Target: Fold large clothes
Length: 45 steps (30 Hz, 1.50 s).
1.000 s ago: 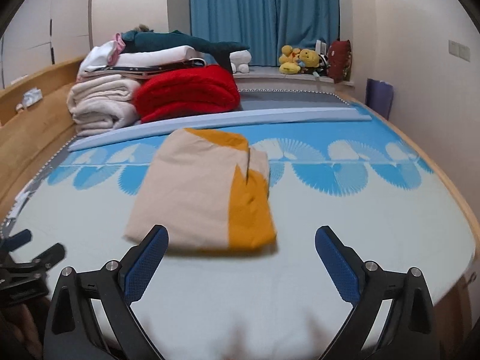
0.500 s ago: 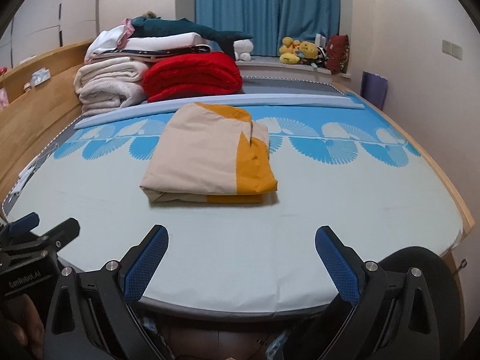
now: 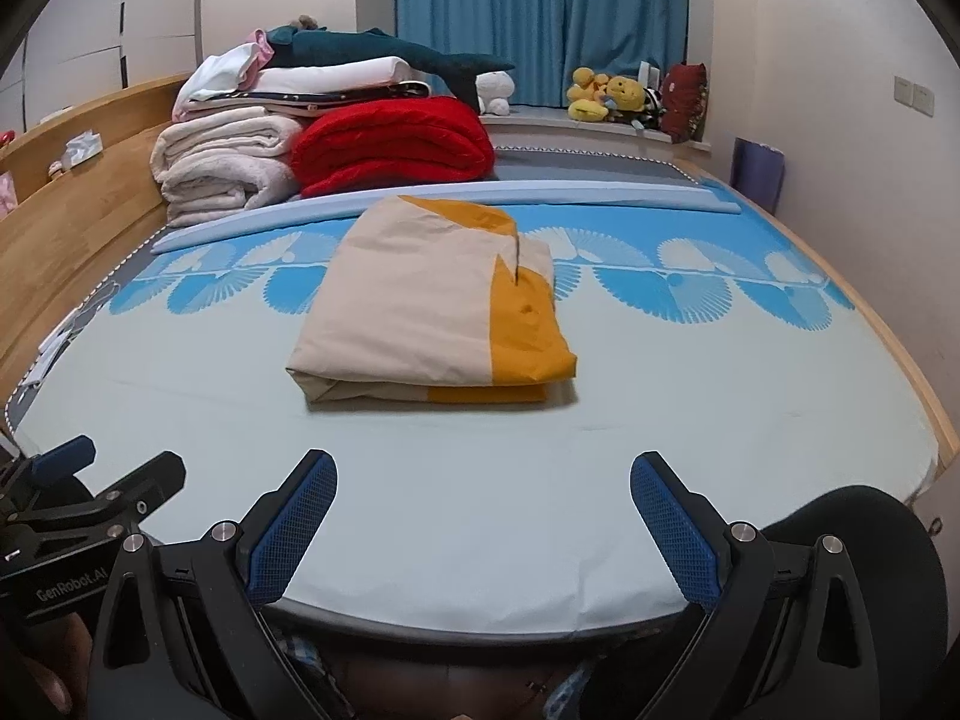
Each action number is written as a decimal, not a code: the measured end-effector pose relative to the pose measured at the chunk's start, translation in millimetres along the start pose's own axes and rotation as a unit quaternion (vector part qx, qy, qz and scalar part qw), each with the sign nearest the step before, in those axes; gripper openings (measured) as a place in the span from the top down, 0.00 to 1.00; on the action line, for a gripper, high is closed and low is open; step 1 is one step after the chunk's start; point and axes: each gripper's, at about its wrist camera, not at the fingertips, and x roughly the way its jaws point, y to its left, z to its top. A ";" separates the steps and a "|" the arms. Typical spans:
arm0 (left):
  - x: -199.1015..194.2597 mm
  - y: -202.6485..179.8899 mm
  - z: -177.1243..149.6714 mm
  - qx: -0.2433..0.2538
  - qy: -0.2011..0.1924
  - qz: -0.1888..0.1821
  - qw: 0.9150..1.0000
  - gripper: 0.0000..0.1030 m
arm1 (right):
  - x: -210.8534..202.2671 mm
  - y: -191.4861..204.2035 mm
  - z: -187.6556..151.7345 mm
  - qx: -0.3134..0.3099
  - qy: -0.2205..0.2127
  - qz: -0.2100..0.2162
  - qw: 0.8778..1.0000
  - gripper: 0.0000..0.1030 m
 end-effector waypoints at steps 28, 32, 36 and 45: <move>3.5 2.5 -2.2 0.010 0.000 -0.005 1.000 0.01 | -1.7 11.0 1.4 -0.034 -0.017 0.000 0.999 0.05; 3.3 2.3 -2.2 0.011 0.000 -0.005 1.000 0.01 | -1.1 10.7 1.2 -0.040 -0.018 0.002 0.999 0.05; 3.5 3.3 -2.0 0.011 0.000 -0.006 1.000 0.01 | -0.9 10.6 1.6 -0.041 -0.019 0.004 0.999 0.05; 2.8 2.8 -2.6 0.011 0.001 -0.006 1.000 0.01 | -1.6 11.4 0.4 -0.041 -0.020 0.004 0.999 0.05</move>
